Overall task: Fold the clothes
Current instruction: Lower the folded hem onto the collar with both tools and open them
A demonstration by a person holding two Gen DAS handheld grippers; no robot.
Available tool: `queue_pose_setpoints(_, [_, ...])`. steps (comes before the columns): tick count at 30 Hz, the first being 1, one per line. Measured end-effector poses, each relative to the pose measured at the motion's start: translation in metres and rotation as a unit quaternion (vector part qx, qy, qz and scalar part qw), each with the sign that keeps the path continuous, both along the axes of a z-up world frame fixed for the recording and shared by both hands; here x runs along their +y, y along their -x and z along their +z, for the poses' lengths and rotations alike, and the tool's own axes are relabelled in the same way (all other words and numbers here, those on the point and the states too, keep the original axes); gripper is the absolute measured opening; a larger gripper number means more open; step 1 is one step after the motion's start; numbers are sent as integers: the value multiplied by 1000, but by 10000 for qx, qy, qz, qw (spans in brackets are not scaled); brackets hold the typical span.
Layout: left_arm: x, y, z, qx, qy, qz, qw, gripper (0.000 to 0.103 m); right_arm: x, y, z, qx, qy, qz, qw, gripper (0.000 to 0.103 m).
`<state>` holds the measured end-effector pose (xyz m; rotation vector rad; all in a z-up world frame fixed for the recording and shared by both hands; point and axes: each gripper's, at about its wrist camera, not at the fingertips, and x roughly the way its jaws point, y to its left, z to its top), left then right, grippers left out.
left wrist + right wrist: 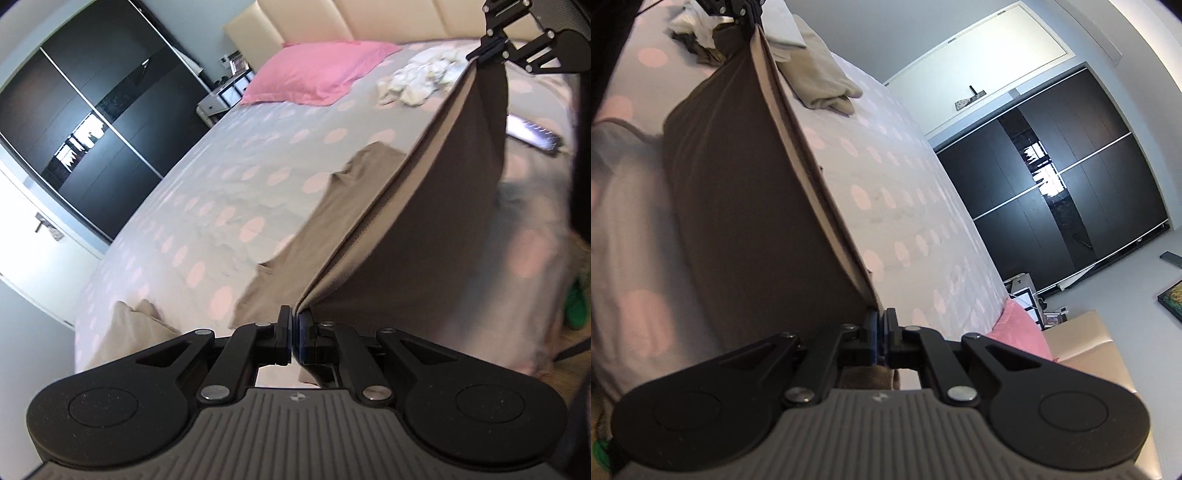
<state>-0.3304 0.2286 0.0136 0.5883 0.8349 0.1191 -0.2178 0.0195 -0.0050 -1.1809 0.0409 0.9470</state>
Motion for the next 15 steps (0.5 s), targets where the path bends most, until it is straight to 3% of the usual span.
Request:
queue_pose_setpoints(8, [47,-78,-25,335,-197,314,9988,2,76,-73,-28,-83,16,-321,9994,4])
queue_pose_setpoints(13, [79,-127,-44,550,-266,520,9968,2,118,-120,-51,253,133,-547,9981,4])
queue_pose_setpoints(15, [93,-146,-53,635,-119,661,9957,2,133,-137,-60,359,159,-664,9970,4])
